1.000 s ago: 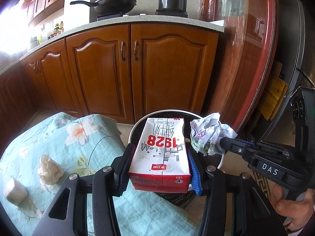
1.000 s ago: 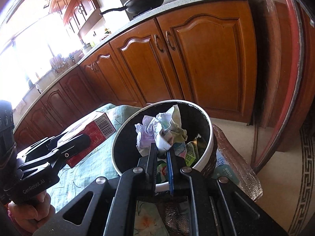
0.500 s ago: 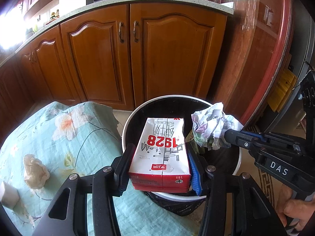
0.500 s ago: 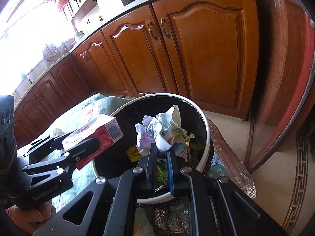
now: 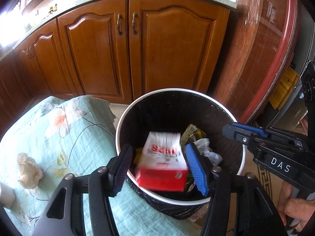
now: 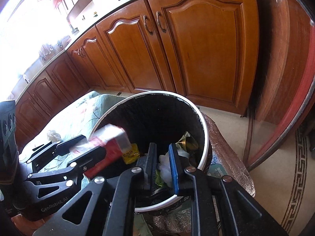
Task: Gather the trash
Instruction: 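Carry the carton and paper over the bin and open both tools to drop them, then move both open tools back over the remaining trash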
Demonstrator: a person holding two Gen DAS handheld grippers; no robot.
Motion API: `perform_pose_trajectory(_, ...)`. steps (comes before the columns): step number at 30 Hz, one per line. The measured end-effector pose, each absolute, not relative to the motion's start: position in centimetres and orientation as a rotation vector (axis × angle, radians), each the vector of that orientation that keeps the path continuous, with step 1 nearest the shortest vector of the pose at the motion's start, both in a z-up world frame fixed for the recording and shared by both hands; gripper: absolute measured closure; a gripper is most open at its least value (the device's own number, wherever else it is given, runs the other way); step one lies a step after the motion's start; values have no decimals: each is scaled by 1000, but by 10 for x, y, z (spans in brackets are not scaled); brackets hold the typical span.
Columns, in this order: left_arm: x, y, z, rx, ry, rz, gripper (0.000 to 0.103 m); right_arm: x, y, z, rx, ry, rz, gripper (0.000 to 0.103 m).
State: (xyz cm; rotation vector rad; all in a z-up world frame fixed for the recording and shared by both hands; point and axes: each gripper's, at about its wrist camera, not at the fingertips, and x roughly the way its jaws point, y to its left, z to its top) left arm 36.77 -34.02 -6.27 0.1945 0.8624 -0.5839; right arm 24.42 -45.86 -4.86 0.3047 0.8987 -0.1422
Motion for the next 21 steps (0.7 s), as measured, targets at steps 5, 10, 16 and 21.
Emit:
perform_pose_trajectory(5,356,-313,-53,129,833,-564,33,232,-457,-38,325,845,-136,48)
perform_pose_trajectory(10,335,-266,-52,31,815,-508,20,211,-448,-30,394,753,-119,14)
perform_pose_trajectory(16,302,-205,-57,-71,839,-412,15,195,-418,-27,422,719,-66,7)
perform_pose_trajectory(21,275,-158,-58,-106,834,-334,13,189,-386,-33,448,743,-1,5)
